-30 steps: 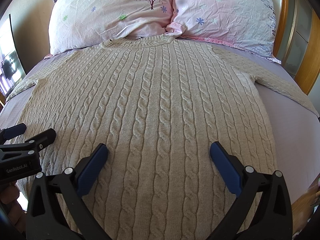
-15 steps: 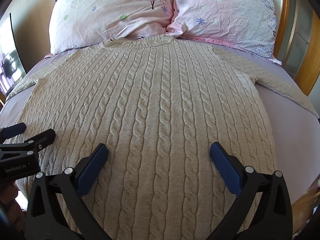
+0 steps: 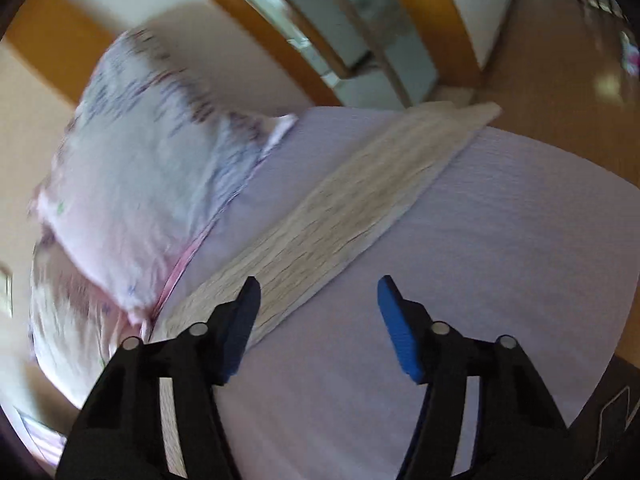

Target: Fold small clothes

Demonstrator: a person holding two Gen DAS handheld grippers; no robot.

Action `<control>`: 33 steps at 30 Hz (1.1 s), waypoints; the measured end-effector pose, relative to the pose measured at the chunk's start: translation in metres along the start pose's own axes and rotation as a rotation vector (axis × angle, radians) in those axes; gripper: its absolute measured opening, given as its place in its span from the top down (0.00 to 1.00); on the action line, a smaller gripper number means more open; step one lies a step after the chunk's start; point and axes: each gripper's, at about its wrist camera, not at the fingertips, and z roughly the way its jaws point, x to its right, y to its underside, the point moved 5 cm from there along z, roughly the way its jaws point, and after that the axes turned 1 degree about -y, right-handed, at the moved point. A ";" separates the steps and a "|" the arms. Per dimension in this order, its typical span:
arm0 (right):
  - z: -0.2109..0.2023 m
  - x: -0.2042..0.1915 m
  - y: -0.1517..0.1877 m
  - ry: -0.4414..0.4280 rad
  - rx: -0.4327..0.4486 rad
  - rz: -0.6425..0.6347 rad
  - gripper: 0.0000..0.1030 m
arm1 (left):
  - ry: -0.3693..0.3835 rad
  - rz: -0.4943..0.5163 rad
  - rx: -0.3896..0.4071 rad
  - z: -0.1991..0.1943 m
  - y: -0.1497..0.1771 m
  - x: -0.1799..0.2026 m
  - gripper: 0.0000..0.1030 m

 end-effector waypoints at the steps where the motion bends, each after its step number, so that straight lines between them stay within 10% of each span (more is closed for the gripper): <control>1: 0.008 0.008 -0.007 0.009 -0.007 0.041 0.43 | 0.000 -0.022 0.031 -0.001 -0.007 -0.009 0.01; 6: 0.034 0.019 -0.031 -0.018 0.020 0.135 0.49 | -0.051 -0.105 0.068 0.006 -0.024 -0.060 0.01; 9: 0.050 0.025 -0.037 0.004 0.013 0.176 0.91 | -0.065 -0.175 0.028 0.013 -0.025 -0.095 0.01; 11: 0.050 0.019 -0.042 0.027 0.030 0.152 0.92 | -0.081 -0.229 0.012 0.015 -0.026 -0.122 0.01; 16: 0.004 -0.121 -0.001 -0.144 0.163 -0.259 0.93 | -0.046 -0.365 0.156 -0.001 -0.031 -0.183 0.01; 21: -0.011 -0.285 0.144 -0.486 -0.024 -0.675 0.93 | -0.186 -0.421 0.049 0.012 -0.032 -0.226 0.01; 26: 0.021 -0.348 0.313 -0.716 -0.574 -0.866 0.66 | -0.158 -0.597 -0.028 0.028 -0.025 -0.264 0.01; 30: 0.010 -0.341 0.298 -0.707 -0.431 -0.879 0.32 | -0.167 -0.782 -0.035 0.037 -0.017 -0.304 0.10; 33: 0.008 -0.329 0.260 -0.668 -0.340 -0.829 0.27 | -0.172 -0.896 0.006 0.039 -0.013 -0.332 0.16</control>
